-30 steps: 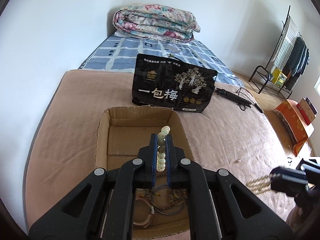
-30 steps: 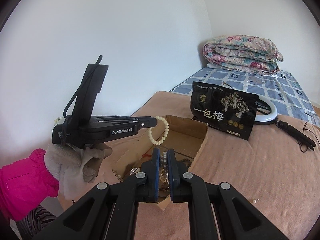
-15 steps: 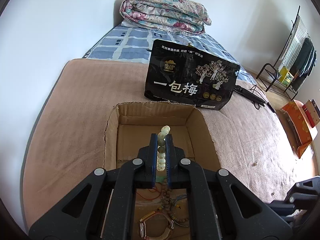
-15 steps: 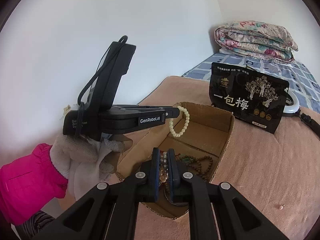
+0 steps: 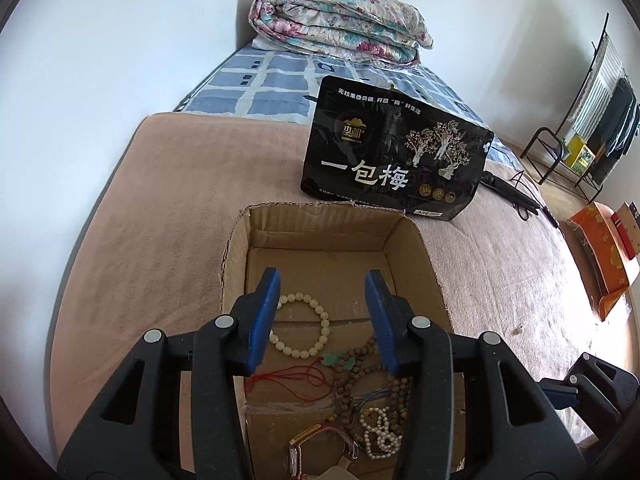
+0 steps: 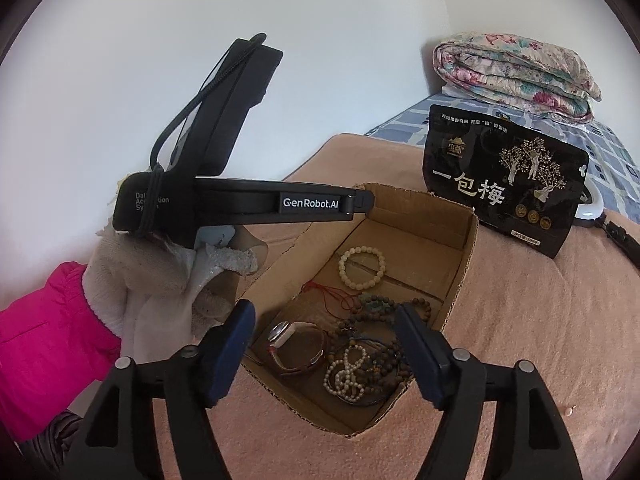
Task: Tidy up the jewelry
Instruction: 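Move both tools back over the bed toward the loose pearl earrings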
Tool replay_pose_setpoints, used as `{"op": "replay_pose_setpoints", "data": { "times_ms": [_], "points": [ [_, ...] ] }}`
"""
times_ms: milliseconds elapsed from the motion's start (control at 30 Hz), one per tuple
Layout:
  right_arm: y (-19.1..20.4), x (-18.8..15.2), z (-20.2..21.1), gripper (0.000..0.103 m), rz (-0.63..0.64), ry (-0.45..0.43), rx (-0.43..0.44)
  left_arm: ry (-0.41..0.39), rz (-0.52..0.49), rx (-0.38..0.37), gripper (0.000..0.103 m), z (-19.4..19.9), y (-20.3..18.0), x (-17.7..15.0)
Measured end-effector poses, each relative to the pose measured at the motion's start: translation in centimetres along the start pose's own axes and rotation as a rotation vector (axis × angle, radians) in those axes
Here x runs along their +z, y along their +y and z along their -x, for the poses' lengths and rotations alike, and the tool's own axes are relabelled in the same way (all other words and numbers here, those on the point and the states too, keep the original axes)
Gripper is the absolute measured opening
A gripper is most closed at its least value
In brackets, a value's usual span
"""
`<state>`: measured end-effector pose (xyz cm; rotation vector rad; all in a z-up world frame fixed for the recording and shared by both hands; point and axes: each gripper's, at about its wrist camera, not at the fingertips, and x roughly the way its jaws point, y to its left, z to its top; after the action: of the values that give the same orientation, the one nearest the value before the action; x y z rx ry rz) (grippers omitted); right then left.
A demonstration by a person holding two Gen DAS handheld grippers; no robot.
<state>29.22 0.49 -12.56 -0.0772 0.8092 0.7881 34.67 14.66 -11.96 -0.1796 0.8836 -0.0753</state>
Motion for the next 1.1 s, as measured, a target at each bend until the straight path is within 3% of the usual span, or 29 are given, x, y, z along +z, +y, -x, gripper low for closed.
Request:
{"op": "replay_pose_setpoints", "data": {
  "times_ms": [367, 633, 700, 733, 1100],
  "points": [
    [-0.3, -0.4, 1.0, 0.102, -0.015, -0.005, -0.076, -0.017, -0.036, 0.012, 0.045, 1.8, -1.0, -0.3],
    [-0.8, -0.6, 3.0, 0.103, -0.045, -0.016, -0.105, -0.037, -0.025, 0.011, 0.047, 4.0, -1.9, -0.7],
    [-0.9, -0.8, 3.7, 0.103, -0.050, -0.022, -0.117, -0.045, -0.027, 0.008, 0.060, 4.7, -2.2, -1.0],
    [-1.0, -0.9, 4.1, 0.103, -0.051, -0.025, -0.126, -0.051, -0.028, 0.009, 0.062, 5.0, -2.3, -1.0],
    [-4.7, -2.5, 10.1, 0.103, -0.126, -0.065, -0.255, -0.088, -0.022, -0.028, 0.062, 8.9, -4.5, -2.1]
  ]
}}
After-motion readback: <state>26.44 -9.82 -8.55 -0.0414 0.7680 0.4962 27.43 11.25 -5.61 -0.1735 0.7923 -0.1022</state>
